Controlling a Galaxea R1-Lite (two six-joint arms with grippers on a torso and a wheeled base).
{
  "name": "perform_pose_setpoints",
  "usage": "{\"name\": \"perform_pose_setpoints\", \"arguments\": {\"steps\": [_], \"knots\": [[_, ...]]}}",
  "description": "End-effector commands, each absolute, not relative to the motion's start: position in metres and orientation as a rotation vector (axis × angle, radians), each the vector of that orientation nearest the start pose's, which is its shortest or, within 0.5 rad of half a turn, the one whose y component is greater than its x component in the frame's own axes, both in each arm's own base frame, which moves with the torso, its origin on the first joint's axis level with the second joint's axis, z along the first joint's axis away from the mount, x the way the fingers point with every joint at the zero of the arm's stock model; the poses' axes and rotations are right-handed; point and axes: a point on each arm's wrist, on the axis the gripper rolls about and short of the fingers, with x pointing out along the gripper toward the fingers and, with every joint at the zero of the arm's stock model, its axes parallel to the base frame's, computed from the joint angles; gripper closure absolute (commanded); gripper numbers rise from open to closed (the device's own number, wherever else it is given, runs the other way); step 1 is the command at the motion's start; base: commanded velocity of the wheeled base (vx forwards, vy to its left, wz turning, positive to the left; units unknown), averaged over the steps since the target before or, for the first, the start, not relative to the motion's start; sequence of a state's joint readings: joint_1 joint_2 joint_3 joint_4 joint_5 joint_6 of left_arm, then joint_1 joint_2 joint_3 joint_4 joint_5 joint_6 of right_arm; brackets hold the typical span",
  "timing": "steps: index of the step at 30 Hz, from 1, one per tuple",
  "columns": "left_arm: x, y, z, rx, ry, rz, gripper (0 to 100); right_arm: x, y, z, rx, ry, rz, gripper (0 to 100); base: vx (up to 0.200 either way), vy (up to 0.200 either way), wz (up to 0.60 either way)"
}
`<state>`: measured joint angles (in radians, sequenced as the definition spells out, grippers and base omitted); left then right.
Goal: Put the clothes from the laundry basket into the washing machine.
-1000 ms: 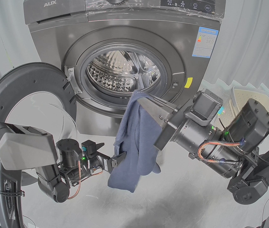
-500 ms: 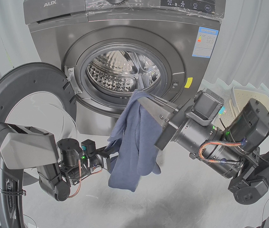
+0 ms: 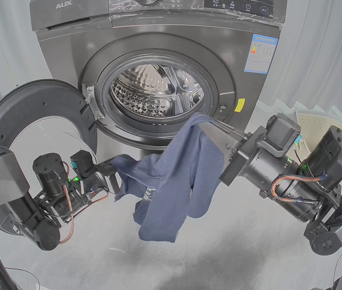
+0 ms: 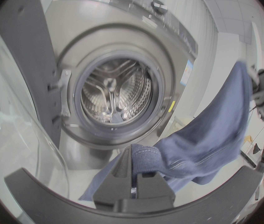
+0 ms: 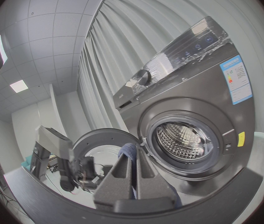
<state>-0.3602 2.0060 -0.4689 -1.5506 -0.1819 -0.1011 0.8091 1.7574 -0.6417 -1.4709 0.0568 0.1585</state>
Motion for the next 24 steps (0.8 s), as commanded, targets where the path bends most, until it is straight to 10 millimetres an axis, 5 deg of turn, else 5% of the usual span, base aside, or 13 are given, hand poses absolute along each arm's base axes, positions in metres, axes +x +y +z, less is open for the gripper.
{"name": "perform_pose_setpoints", "arguments": {"steps": [1,10,17,24], "knots": [[0.253,-0.097,0.160,-0.126,-0.166,-0.563,100,0.206,0.178,0.200,0.263,-0.242,0.784,100,0.000,0.000,0.00],[0.248,-0.087,0.200,-0.136,-0.305,-0.533,100,0.226,0.139,0.189,0.271,-0.211,0.633,100,0.000,0.000,0.00],[0.252,-0.086,0.216,-0.142,-0.370,-0.524,100,0.245,0.144,0.166,0.263,-0.160,0.609,100,0.000,0.000,0.00],[0.249,-0.087,0.229,-0.151,-0.419,-0.524,100,0.251,0.145,0.184,0.279,-0.240,0.610,100,0.000,0.000,0.00]]}}
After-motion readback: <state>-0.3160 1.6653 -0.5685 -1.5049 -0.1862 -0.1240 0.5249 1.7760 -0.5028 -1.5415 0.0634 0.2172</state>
